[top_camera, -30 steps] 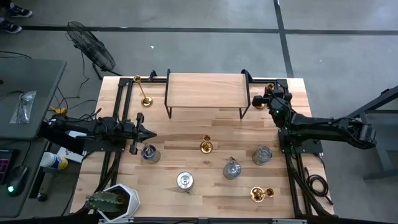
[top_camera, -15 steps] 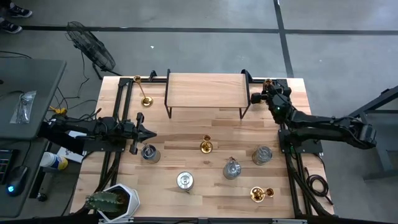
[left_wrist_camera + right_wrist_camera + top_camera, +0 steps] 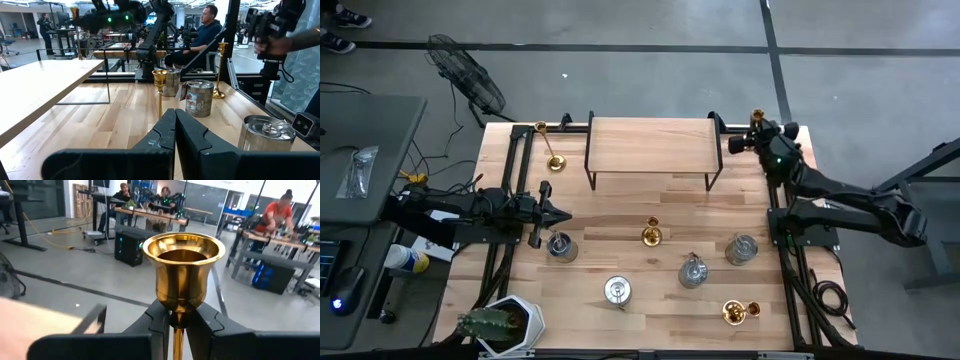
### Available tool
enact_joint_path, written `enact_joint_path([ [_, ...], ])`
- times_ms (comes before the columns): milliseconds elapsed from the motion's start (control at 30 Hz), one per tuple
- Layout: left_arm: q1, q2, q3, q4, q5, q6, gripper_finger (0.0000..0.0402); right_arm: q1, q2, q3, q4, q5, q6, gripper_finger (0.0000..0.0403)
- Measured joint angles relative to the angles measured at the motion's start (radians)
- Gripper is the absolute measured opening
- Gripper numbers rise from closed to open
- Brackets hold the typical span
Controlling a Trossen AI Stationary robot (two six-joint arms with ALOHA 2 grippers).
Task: Pick & Place candle stick holders
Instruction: Put the gold candle holder on the shelf
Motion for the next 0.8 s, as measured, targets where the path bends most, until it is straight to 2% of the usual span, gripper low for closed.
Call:
enact_joint_path([
  [100,0.0,0.0,0.0,0.0,0.0,0.0,0.0,-0.009,0.001,0.084,-0.057,-0.036,-0.017,0.0036],
  [367,0.0,0.0,0.0,0.0,0.004,0.0,0.0,-0.034,0.052,0.299,-0.129,-0.229,-0.02,0.0036],
  [800,0.0,0.0,0.0,0.0,0.003,0.0,0.0,-0.034,0.274,0.54,-0.227,-0.52,0.053,0.0036],
])
